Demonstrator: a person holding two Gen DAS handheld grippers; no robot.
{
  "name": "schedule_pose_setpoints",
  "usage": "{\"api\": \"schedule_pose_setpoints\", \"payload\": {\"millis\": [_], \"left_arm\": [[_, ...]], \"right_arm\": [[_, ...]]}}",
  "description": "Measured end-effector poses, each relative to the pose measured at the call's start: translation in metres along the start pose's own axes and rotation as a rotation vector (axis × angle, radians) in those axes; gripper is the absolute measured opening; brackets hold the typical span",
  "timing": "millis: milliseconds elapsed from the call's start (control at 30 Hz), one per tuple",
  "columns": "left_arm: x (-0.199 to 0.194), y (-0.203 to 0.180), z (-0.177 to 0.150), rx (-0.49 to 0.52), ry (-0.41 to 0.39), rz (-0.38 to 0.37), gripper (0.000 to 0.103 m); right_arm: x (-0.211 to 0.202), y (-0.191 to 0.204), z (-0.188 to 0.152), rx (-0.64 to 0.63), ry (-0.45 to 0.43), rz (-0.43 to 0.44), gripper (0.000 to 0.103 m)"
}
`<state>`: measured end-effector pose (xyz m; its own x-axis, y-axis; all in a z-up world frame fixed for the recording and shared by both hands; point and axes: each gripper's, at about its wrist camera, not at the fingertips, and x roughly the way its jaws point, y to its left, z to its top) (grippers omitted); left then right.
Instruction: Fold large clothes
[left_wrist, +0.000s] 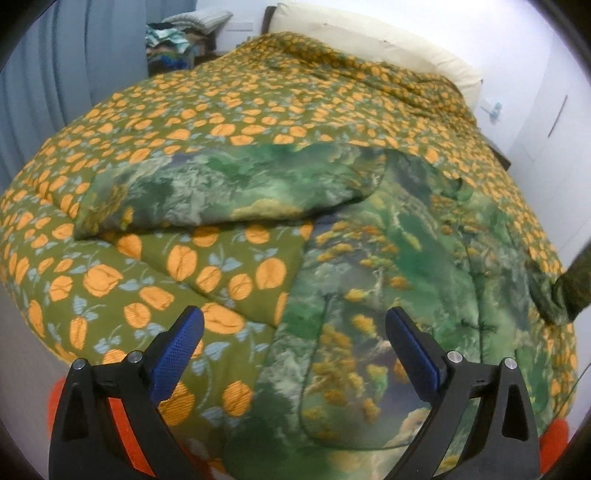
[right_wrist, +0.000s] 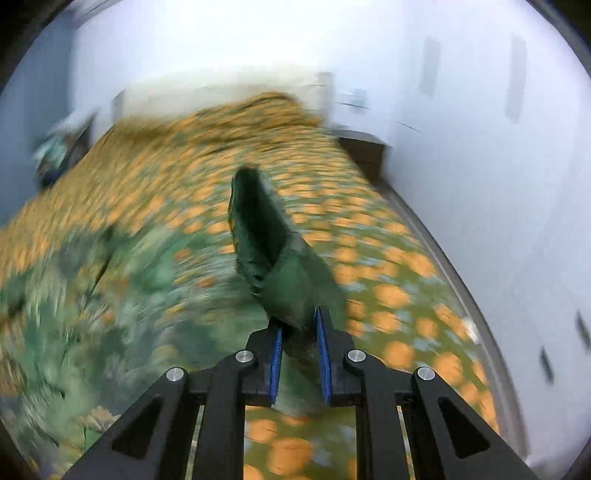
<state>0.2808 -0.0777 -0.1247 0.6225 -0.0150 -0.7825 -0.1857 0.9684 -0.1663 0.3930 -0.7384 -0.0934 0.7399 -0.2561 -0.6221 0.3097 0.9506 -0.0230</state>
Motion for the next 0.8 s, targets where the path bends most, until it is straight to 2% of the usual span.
{"api": "schedule_pose_setpoints", "payload": {"millis": [67, 167, 367, 467, 533, 667, 733, 800], "left_arm": [[0.002, -0.004, 0.001, 0.009, -0.005, 0.006, 0.099], [0.005, -0.008, 0.001, 0.022, -0.006, 0.022, 0.099], [0.006, -0.010, -0.003, 0.063, -0.006, 0.080, 0.099], [0.006, -0.006, -0.003, 0.064, 0.004, 0.106, 0.099], [0.006, -0.002, -0.003, 0.044, -0.004, 0.103, 0.099], [0.003, 0.006, -0.007, -0.023, -0.036, 0.027, 0.099], [0.002, 0.008, -0.010, -0.064, -0.048, -0.026, 0.099], [0.003, 0.002, -0.012, -0.036, -0.012, -0.078, 0.099]], "right_arm": [[0.004, -0.038, -0.013, 0.081, 0.033, -0.053, 0.017], [0.020, -0.079, -0.043, 0.196, 0.100, -0.089, 0.017], [0.053, -0.136, -0.107, 0.506, 0.247, -0.114, 0.020], [0.055, -0.154, -0.130, 0.646, 0.281, -0.138, 0.040], [0.041, -0.159, -0.135, 0.676, 0.260, -0.129, 0.063], [-0.009, -0.139, -0.121, 0.629, 0.167, -0.051, 0.072], [-0.038, -0.120, -0.113, 0.585, 0.108, -0.015, 0.082], [-0.065, -0.097, -0.105, 0.539, 0.041, -0.017, 0.092]]}}
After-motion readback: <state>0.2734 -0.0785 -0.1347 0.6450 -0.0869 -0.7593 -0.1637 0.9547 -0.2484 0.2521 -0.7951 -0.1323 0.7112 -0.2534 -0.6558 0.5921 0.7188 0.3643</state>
